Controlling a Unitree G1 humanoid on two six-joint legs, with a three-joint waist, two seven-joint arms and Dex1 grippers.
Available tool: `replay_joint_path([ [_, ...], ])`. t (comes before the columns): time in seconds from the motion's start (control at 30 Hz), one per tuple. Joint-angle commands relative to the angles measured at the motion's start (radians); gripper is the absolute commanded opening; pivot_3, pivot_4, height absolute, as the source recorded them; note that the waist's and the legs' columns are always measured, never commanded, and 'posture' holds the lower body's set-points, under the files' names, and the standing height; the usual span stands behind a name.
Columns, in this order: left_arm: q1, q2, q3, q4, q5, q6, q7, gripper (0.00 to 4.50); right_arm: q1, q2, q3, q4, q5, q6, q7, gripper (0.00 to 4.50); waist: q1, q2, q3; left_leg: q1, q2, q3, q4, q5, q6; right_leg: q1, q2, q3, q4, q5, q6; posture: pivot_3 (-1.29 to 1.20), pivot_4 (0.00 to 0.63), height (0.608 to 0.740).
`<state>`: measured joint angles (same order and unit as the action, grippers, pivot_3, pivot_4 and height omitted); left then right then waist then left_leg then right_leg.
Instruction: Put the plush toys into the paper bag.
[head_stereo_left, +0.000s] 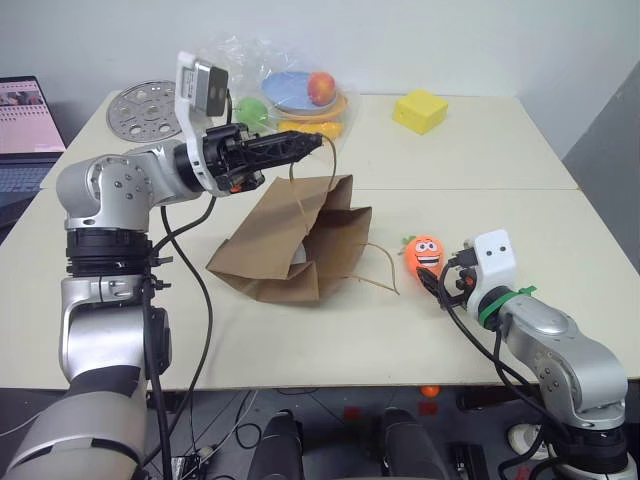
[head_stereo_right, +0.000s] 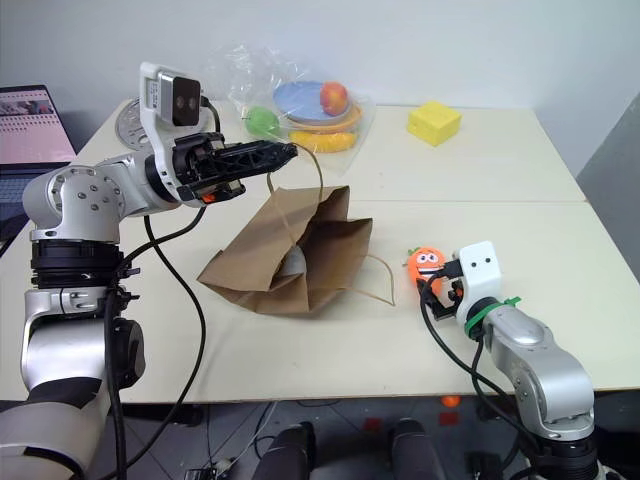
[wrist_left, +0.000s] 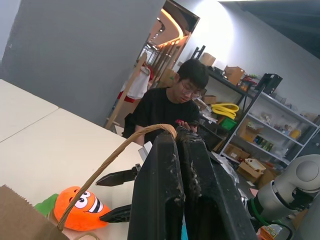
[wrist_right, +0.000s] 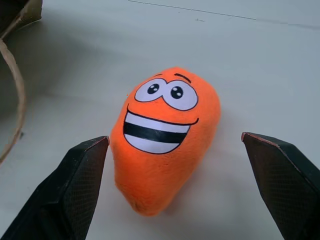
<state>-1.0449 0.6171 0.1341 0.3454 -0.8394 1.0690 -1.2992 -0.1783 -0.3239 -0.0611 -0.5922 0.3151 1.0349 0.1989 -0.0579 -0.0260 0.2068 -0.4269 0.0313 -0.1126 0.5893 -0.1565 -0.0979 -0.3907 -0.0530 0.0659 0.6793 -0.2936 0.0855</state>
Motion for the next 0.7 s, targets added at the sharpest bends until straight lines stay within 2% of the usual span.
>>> replay_joint_path([
  [0.03, 0.001, 0.022, 0.020, -0.044, -0.017, 0.005, -0.006, 0.00, 0.005, -0.010, 0.009, -0.013, -0.011, -0.030, 0.002, 4.46, 0.000, 0.000, 0.000, 0.000, 0.000, 0.000, 0.000, 0.000, 0.000, 0.000, 0.000, 0.000, 0.000, 0.000, 0.000, 0.00, 0.150, 0.740],
  [0.13, 0.007, 0.023, 0.025, -0.049, -0.021, 0.011, 0.001, 0.00, 0.011, -0.023, 0.016, 0.010, -0.022, -0.055, 0.011, 3.61, 0.001, 0.000, 0.000, 0.000, 0.000, 0.000, 0.000, 0.000, 0.000, 0.000, 0.000, 0.000, 0.000, 0.000, 0.000, 0.00, 0.150, 0.740],
  [0.37, 0.014, 0.021, 0.029, -0.068, -0.024, 0.018, 0.016, 0.00, 0.014, -0.038, 0.008, 0.043, -0.029, -0.119, 0.038, 1.12, 0.001, 0.000, 0.000, 0.000, 0.000, 0.000, 0.000, 0.000, 0.000, 0.000, 0.000, 0.000, 0.000, 0.000, 0.000, 0.00, 0.150, 0.740],
  [0.47, 0.013, 0.026, 0.028, -0.069, -0.023, 0.016, 0.016, 0.00, -0.008, -0.083, -0.035, 0.030, 0.010, -0.114, 0.093, 0.13, 0.001, 0.000, 0.000, 0.000, 0.000, 0.000, 0.000, 0.000, 0.000, 0.000, 0.000, 0.000, 0.000, 0.000, 0.000, 0.00, 0.150, 0.740],
  [0.5, 0.016, 0.029, 0.028, -0.070, -0.023, 0.015, 0.015, 0.00, -0.025, -0.121, -0.062, 0.023, 0.043, -0.104, 0.141, 0.02, 0.001, 0.000, 0.000, 0.000, 0.000, 0.000, 0.000, 0.000, 0.000, 0.000, 0.000, 0.000, 0.000, 0.000, 0.000, 0.00, 0.150, 0.740],
  [0.7, 0.010, 0.027, 0.029, -0.050, -0.014, -0.007, 0.013, 0.00, -0.156, -0.349, -0.191, 0.054, 0.259, -0.010, 0.404, 0.02, 0.001, 0.000, 0.000, 0.000, 0.000, 0.000, 0.001, 0.000, 0.000, 0.001, 0.000, 0.000, 0.000, 0.000, 0.000, 0.00, 0.150, 0.740],
])
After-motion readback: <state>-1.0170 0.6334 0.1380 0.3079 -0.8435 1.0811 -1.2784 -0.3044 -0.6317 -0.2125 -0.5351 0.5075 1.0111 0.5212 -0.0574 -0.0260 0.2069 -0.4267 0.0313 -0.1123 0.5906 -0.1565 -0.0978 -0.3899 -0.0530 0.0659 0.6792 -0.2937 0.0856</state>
